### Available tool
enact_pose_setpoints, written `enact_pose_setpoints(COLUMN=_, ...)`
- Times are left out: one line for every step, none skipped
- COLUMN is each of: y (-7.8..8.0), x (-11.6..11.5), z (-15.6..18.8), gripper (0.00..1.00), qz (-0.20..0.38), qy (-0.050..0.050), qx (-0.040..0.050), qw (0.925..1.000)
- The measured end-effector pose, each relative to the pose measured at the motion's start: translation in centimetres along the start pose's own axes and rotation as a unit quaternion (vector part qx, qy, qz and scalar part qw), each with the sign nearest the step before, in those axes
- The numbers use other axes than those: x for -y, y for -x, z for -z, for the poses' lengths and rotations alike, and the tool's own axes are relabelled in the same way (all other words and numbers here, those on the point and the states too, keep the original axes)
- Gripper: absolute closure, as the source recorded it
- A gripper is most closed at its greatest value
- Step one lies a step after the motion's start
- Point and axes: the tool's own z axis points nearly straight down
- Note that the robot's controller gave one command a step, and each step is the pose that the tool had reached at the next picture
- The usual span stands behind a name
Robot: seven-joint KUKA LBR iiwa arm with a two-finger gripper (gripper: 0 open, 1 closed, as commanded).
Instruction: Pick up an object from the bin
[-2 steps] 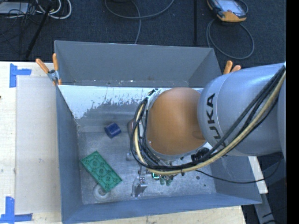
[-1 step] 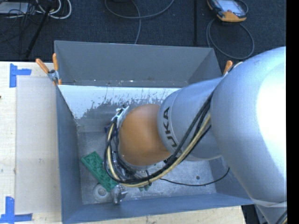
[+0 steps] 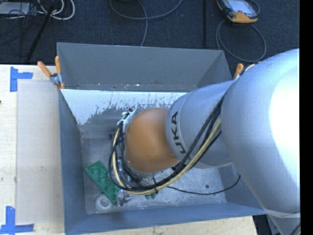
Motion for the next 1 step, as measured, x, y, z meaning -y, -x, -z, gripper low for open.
enact_pose_setpoints(y=1.77, x=-3.07, z=12.32, gripper=1.00, qz=0.011, qy=0.000, qx=-0.0009, qw=0.9999)
